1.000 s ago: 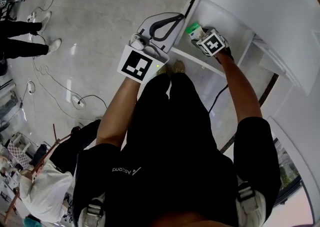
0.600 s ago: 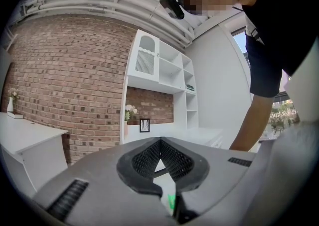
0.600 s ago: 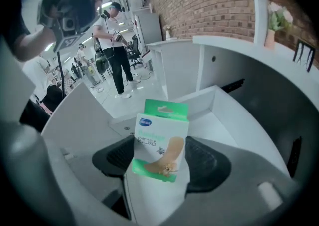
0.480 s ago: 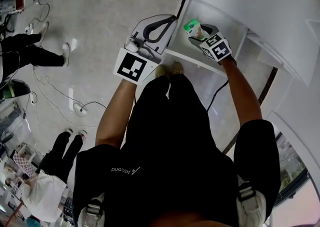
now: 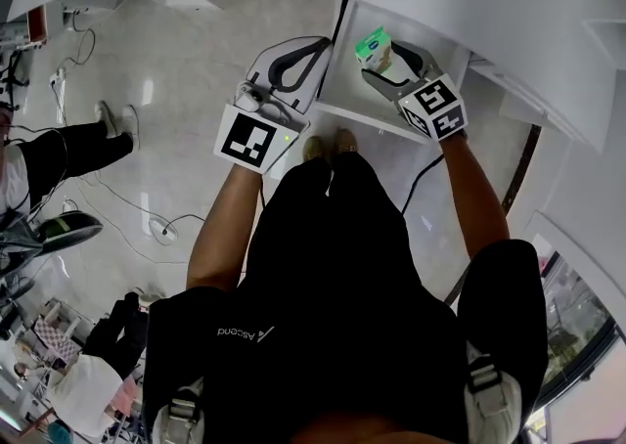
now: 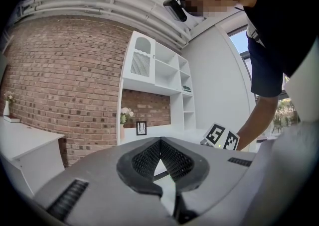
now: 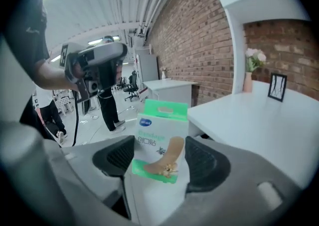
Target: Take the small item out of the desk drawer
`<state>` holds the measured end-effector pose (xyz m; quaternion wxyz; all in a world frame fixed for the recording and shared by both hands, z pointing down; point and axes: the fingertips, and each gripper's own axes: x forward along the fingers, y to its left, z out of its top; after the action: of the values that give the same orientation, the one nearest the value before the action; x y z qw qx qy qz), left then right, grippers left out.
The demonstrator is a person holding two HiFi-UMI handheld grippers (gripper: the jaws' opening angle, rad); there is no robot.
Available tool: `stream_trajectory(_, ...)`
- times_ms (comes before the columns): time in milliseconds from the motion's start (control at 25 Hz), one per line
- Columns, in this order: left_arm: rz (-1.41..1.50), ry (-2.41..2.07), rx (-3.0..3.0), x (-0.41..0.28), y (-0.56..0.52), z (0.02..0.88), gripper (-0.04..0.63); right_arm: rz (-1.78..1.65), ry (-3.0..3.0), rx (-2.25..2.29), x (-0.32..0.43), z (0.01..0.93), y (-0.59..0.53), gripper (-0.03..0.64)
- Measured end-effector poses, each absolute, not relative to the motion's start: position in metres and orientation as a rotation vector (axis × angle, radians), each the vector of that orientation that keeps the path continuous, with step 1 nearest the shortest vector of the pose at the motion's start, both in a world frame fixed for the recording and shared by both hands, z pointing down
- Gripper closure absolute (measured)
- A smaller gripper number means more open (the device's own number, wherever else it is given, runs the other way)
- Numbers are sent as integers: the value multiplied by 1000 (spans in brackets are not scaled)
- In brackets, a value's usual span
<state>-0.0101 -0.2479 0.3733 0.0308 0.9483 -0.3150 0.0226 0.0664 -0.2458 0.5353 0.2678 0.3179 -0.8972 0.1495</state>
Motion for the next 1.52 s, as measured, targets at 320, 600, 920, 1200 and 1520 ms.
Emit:
stream_trajectory(320,40,-944,2967,7,-235,351,597,300,-2598,1008,74,444,-247,299)
stream_trajectory(600,22,-938,2991,28,-214,336,597,223,-2721,1125,101,380,-230,299)
stream_trajectory(920,-1,-920,3027,38,-201,316,597,162,-2810,1224,116,330,-218,299)
stream_trajectory(1200,-52,-894,3063,38,-194,297,597,101,-2848,1279,114,302,-212,299)
stream_trajectory(1520,-115,-869,3099,38,-188,277,597,41,-2877,1311,107,278,-203,301)
